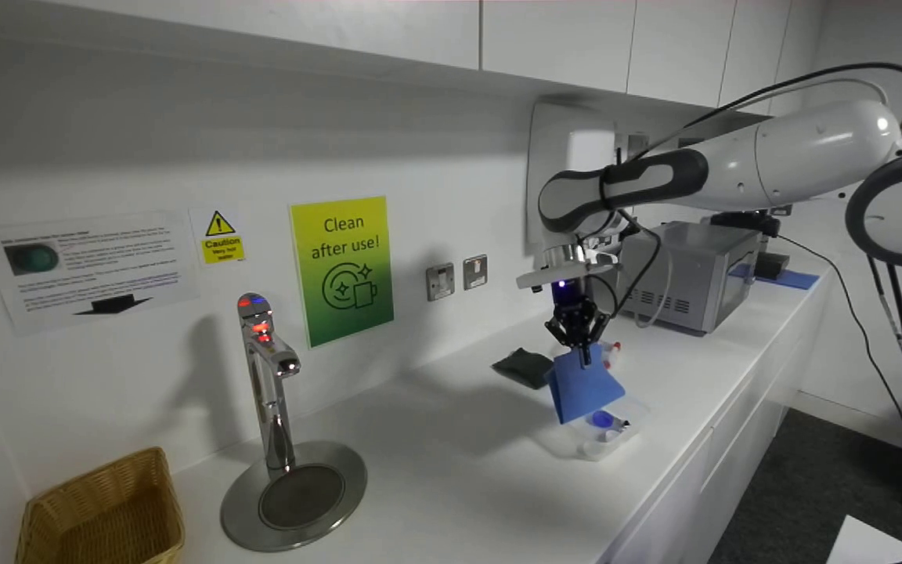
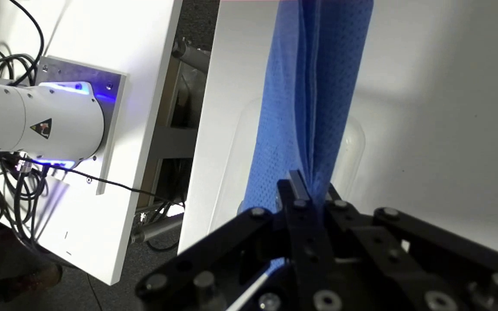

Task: Take the blue paper off of the bowl

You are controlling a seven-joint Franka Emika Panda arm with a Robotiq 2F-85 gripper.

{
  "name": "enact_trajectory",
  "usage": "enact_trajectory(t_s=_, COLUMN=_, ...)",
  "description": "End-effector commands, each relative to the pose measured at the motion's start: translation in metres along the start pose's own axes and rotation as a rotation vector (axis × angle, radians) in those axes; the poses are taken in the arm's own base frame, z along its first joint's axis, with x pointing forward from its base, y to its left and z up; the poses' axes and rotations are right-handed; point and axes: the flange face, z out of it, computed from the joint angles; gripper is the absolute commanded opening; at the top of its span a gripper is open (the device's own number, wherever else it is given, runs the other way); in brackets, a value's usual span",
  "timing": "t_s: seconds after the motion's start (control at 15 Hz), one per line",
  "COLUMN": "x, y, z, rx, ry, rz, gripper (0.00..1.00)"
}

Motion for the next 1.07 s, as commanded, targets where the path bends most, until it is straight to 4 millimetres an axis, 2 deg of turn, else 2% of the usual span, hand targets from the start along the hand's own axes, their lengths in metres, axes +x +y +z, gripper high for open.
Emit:
enact_trajectory(t_s=0.0, x=-0.033, y=0.0, z=-0.015, rx=0.022, ry=0.029, rz=-0.028, gripper=0.01)
enact_trajectory(t_s=0.4, x=-0.084, y=-0.029, z=-0.005, rx=-0.013, ry=0.181, rz=-0.1, gripper=0.01)
enact_trajectory(t_s=0.67, x=-0.114, y=-0.05, z=0.019, rx=-0.056, ry=0.288, rz=-0.167, gripper=0.01)
enact_trajectory(t_s=1.0, x=-0.145, y=-0.065, z=0.056, rx=-0.128, ry=0.43, rz=-0.268, gripper=0.01)
